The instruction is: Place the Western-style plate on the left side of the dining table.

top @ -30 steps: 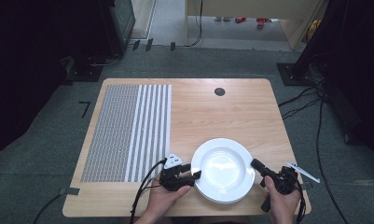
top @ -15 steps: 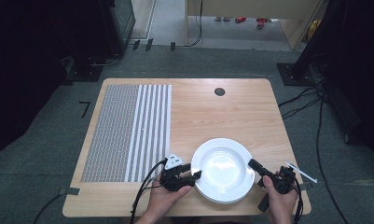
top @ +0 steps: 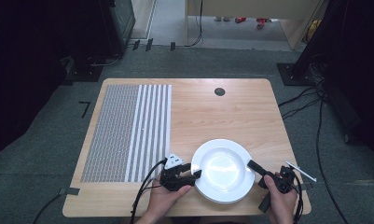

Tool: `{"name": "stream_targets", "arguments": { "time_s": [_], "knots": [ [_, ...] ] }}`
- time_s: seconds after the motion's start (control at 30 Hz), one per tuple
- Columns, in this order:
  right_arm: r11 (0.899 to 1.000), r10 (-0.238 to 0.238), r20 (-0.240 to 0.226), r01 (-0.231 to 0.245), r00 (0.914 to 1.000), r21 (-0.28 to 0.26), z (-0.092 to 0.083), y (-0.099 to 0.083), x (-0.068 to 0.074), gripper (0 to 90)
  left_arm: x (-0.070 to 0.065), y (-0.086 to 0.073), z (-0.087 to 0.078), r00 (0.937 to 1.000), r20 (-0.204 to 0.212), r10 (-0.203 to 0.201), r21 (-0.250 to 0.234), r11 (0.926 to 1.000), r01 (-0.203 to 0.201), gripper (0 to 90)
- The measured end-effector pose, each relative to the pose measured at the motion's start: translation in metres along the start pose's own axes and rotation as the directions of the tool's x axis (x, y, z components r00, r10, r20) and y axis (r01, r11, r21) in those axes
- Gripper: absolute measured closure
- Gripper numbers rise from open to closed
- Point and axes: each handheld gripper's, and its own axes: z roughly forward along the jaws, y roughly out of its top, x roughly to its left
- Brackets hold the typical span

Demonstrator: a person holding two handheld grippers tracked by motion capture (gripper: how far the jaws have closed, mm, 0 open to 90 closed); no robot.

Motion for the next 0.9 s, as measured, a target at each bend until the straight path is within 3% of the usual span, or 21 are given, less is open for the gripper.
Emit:
{"name": "stream_targets", "arguments": {
  "time_s": [0.1, 0.13, 0.2, 0.23, 0.5, 0.6, 0.9],
  "knots": [
    [1.000, 0.000, -0.009, 0.000, 1.0000, -0.006, -0.001, 0.000, 0.000, 80.2, 0.000, 0.000, 0.000, 1.0000, -0.002, 0.000, 0.000, 1.0000, 0.000, 47.7],
    [1.000, -0.014, -0.041, 0.013, 0.9991, -0.028, -0.002, 0.000, 0.002, 82.2, 0.000, 0.000, 0.000, 1.0000, -0.003, 0.001, 0.001, 1.0000, -0.001, 48.0],
    [0.999, -0.023, -0.054, 0.022, 0.9983, -0.036, -0.003, 0.000, 0.004, 82.7, 0.000, 0.000, 0.000, 1.0000, -0.001, -0.001, -0.001, 1.0000, 0.001, 48.2],
    [0.997, -0.076, -0.066, 0.074, 0.9949, -0.038, -0.001, -0.001, 0.008, 83.0, 0.000, 0.000, 0.000, 1.0000, 0.001, -0.003, -0.002, 1.0000, 0.003, 48.3],
    [0.995, -0.096, -0.062, 0.093, 0.9935, -0.042, 0.000, -0.002, 0.010, 83.2, 0.001, 0.001, -0.001, 0.9999, -0.001, -0.010, -0.008, 0.9999, 0.010, 51.0],
    [0.993, -0.112, -0.054, 0.110, 0.9922, -0.052, 0.001, -0.003, 0.010, 83.8, 0.006, 0.002, -0.002, 0.9984, 0.021, -0.053, -0.012, 0.9985, 0.053, 54.5],
    [0.989, -0.117, -0.070, 0.110, 0.9906, -0.100, 0.004, -0.007, 0.010, 84.3, 0.014, 0.003, -0.004, 0.9928, 0.054, -0.106, -0.031, 0.9937, 0.108, 61.0]
  ]
}}
